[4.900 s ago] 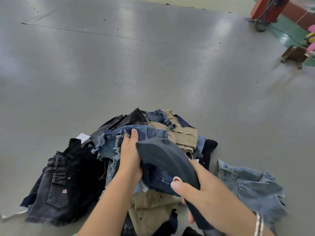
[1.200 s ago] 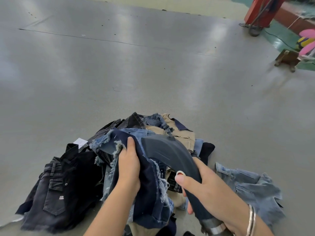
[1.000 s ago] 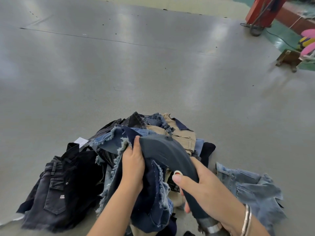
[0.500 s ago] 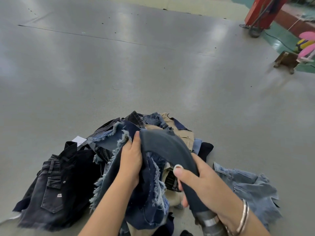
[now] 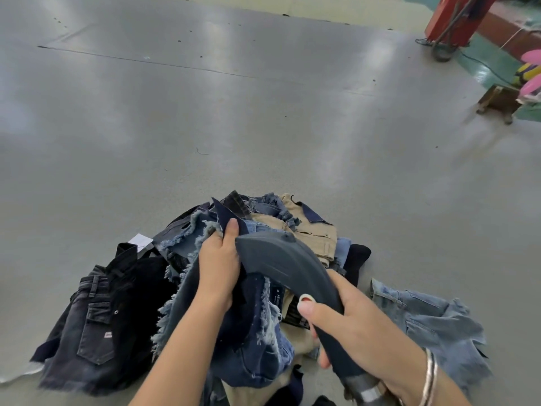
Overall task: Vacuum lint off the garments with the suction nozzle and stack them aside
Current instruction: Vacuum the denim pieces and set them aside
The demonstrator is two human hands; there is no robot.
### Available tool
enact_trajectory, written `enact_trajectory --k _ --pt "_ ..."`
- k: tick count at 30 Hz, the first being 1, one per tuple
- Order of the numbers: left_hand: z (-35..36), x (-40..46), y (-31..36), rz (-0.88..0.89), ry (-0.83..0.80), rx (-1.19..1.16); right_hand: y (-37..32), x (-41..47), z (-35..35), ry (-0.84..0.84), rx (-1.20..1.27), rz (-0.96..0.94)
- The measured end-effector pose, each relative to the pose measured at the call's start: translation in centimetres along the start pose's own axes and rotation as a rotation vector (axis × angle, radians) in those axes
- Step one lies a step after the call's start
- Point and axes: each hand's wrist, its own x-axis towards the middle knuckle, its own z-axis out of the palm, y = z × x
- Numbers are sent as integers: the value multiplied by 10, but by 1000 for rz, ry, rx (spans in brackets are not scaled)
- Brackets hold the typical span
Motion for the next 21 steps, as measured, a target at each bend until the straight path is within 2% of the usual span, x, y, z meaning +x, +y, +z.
enact_trajectory --k 4,9,14,19,21 --pt "0 -1 2 -15 4 -23 -1 5 -4 73 30 -26" --pt "-5 6 8 -50 41 -69 2 -5 -1 -49 4 3" --pt "-1 2 9 -68 11 -45 0 0 -1 30 0 10" --pt "-6 6 12 -90 18 -119 0 -6 -1 -49 0 19" --pt "-3 4 12 -105 -10 -119 -2 -3 3 -28 -8 12"
